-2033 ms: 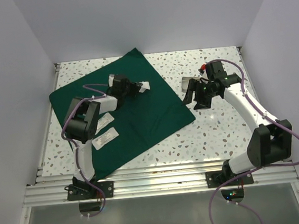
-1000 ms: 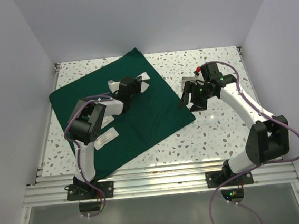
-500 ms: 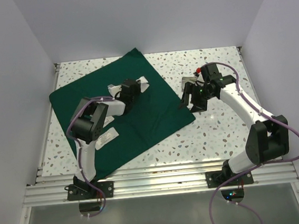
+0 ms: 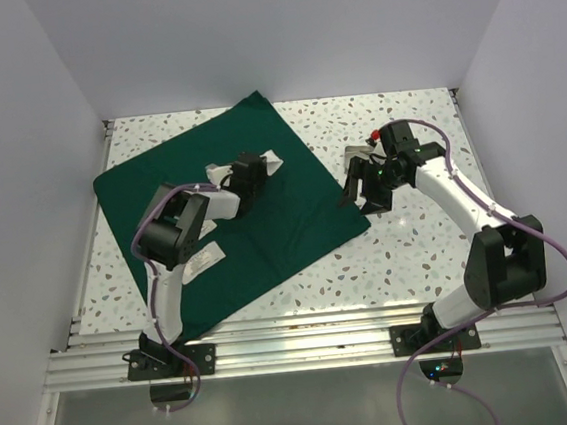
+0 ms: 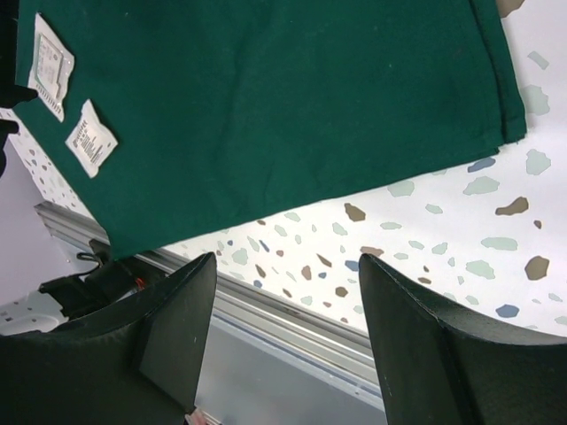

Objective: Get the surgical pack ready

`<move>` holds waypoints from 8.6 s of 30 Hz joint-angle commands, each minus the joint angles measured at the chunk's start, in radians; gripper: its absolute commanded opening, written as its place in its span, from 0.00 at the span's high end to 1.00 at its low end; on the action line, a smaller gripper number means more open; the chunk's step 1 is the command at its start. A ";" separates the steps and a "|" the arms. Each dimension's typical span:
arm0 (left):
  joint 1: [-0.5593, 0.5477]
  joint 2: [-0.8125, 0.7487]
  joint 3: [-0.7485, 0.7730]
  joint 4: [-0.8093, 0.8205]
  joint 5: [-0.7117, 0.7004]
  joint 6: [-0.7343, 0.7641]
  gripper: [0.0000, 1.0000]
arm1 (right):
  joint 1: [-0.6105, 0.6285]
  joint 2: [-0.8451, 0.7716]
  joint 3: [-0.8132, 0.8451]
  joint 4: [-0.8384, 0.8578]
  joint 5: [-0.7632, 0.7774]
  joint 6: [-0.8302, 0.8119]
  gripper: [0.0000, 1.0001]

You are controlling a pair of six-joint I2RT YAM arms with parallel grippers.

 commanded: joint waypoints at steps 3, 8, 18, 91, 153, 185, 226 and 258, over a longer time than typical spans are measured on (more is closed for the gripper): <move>-0.004 0.019 0.041 -0.014 -0.049 -0.014 1.00 | 0.006 0.008 -0.004 0.015 -0.021 -0.013 0.31; -0.002 0.035 0.048 -0.017 -0.046 -0.017 1.00 | 0.006 0.008 -0.008 0.017 -0.023 -0.011 0.31; -0.004 0.024 0.018 -0.027 -0.028 -0.029 0.99 | 0.006 0.011 -0.005 0.018 -0.027 -0.011 0.31; 0.051 0.002 -0.007 -0.016 0.159 0.227 0.66 | 0.026 0.043 0.019 0.030 -0.027 -0.007 0.31; -0.111 -1.407 -0.556 -0.582 1.137 1.214 1.00 | 0.489 0.112 0.118 0.219 -0.859 -0.375 0.26; 0.064 -0.976 -0.064 -1.039 0.529 1.560 0.22 | 0.101 0.235 0.080 0.729 -0.158 0.409 1.00; 0.226 -0.797 -0.059 -1.033 0.621 1.763 0.29 | -0.206 0.815 0.619 0.385 -0.079 0.062 1.00; 0.300 -0.729 -0.051 -1.038 0.683 1.778 0.30 | -0.255 0.755 0.512 0.422 -0.144 0.072 0.98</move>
